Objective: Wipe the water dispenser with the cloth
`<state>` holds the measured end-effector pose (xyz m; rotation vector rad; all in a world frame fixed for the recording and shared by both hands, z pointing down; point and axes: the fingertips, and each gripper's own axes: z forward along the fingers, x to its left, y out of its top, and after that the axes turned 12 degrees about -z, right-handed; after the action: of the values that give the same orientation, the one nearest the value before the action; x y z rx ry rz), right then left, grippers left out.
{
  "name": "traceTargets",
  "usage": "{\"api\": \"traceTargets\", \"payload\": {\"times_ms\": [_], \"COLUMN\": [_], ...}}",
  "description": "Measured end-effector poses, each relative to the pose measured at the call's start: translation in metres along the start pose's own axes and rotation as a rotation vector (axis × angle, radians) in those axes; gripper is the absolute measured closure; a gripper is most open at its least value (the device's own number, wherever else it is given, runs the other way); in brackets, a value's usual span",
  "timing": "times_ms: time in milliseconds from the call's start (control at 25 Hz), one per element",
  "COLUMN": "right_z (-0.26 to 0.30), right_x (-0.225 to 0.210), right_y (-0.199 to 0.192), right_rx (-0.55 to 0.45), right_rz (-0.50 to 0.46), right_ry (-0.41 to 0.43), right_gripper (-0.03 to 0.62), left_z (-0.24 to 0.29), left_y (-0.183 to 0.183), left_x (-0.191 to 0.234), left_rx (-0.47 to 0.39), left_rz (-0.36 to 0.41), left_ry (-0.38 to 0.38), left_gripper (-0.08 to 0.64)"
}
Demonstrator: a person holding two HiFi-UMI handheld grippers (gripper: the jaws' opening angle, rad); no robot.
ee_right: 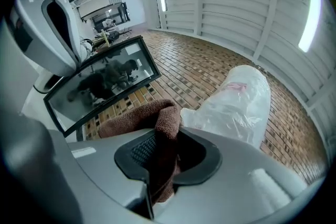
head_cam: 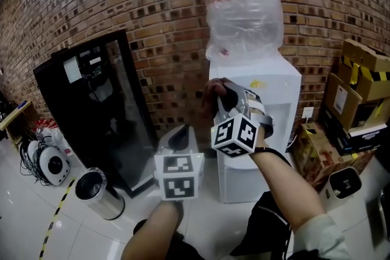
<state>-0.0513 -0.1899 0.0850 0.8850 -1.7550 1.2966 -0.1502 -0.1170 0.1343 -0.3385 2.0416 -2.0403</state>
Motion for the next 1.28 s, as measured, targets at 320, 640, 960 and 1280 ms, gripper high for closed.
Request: {"api": "traceTargets", "payload": {"times_ms": [320, 640, 960, 1280], "right_z": [-0.017, -0.045, -0.078, -0.091], "right_x": [-0.025, -0.062, -0.096, -0.101], "right_y": [-0.038, -0.107, -0.183, -0.225], "right_rx": [0.055, 0.161, 0.268, 0.281], "right_rz": [0.009, 0.003, -0.030, -0.043], "right_ry": [-0.038, -0.078, -0.108, -0.137], "right_gripper": [0.506, 0.506, 0.506, 0.506], "left_z": [0.014, 0.026, 0.036, 0.053], "left_y": [-0.011, -0.017, -0.041, -0.075], "left_x": [-0.052, -0.126, -0.206, -0.254], "left_rx": [0.023, 0.024, 0.045, 0.079], "left_rz": [0.027, 0.020, -0.029, -0.056], "left_ry": [-0.094, -0.214, -0.336, -0.387], "left_gripper": [0.560, 0.560, 0.560, 0.560]}}
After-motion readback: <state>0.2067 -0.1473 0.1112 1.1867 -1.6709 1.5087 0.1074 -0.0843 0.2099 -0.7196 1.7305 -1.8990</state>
